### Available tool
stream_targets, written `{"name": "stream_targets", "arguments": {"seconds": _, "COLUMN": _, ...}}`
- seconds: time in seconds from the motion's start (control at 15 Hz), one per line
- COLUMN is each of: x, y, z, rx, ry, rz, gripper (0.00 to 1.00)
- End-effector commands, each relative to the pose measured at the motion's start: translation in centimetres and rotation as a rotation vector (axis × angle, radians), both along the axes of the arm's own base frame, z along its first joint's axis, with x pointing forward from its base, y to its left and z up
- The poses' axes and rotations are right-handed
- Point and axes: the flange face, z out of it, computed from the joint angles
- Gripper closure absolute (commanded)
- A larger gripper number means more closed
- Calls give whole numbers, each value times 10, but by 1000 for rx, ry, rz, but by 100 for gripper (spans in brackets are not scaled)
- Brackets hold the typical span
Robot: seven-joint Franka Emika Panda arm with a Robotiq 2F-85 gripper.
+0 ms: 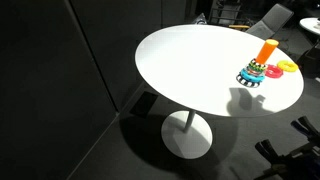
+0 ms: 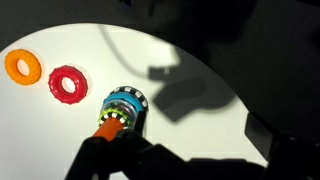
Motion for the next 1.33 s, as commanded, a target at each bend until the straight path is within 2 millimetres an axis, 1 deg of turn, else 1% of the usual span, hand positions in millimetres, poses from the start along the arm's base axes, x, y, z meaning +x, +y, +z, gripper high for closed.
{"name": "stream_targets", "arguments": {"seconds": 0.0, "x": 0, "y": 0, "z": 0, "rx": 0, "ry": 1, "rz": 0, "gripper": 0}}
{"name": "stream_targets", "arguments": {"seconds": 0.33, "x": 2, "y": -1, "z": 3, "rx": 4, "ry": -2, "rz": -6, "gripper": 0}}
{"name": "stream_targets", "arguments": {"seconds": 0.6, "x": 13, "y": -16, "z": 16, "rx": 28, "ry": -34, "rz": -59, "gripper": 0}}
{"name": "stream_targets", "arguments": {"seconds": 0.93, "x": 33, "y": -52, "z": 32, "rx": 64, "ry": -65, "rz": -169, "gripper": 0}}
{"name": "stream_targets", "arguments": {"seconds": 1.13, "x": 46, "y": -78, "z": 34, "rx": 73, "ry": -62, "rz": -260, "gripper": 0}}
{"name": "stream_targets", "arguments": {"seconds": 1.27, "x": 56, "y": -97, "z": 30, "rx": 66, "ry": -50, "rz": -339, "gripper": 0}}
